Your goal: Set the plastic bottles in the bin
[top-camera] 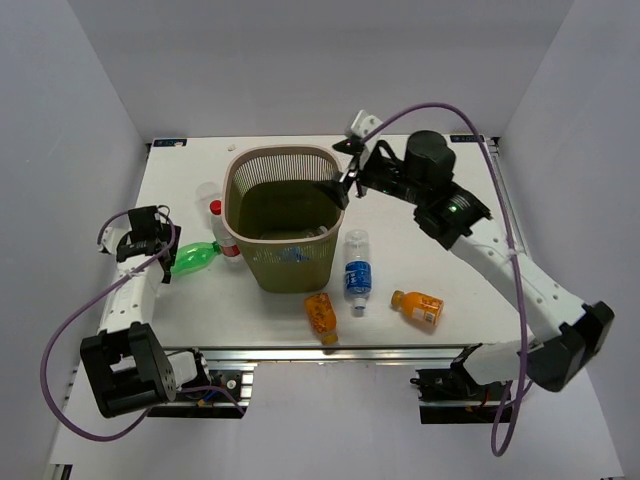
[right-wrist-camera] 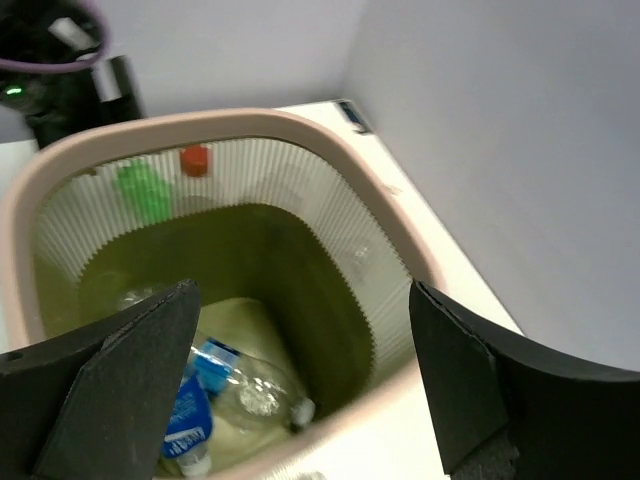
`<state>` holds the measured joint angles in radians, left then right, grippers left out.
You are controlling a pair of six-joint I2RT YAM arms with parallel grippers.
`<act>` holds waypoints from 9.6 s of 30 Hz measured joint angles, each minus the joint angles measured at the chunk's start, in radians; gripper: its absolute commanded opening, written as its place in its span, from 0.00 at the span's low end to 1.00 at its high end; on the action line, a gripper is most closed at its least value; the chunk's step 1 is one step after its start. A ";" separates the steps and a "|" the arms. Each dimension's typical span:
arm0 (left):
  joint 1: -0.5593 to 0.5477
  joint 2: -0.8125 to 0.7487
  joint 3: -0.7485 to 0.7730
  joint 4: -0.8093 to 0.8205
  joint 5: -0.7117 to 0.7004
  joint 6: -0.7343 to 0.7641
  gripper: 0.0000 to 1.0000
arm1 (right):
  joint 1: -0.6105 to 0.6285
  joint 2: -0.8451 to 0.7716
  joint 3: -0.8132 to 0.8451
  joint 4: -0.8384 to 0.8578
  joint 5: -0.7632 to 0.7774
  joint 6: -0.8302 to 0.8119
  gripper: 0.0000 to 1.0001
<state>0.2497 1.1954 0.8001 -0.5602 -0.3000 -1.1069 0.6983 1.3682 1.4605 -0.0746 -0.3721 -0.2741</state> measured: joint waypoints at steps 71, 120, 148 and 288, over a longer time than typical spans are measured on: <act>-0.632 0.041 0.501 0.347 0.560 0.762 0.98 | -0.302 -0.125 -0.737 0.073 0.274 0.673 0.89; -0.108 0.111 0.173 0.178 0.010 0.401 0.98 | -0.157 -0.129 -0.312 0.196 0.629 0.456 0.24; -0.108 -0.119 0.031 0.226 0.131 0.413 0.98 | 0.149 0.138 -0.008 0.280 0.239 0.159 0.89; -0.076 0.292 0.687 0.256 0.613 0.648 0.98 | -0.113 0.075 -0.679 -0.784 0.550 0.027 0.84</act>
<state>0.1738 1.4872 1.4868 -0.3046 0.3126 -0.4591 0.5850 1.4429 0.7818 -0.8589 0.1776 -0.2470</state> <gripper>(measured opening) 0.982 0.873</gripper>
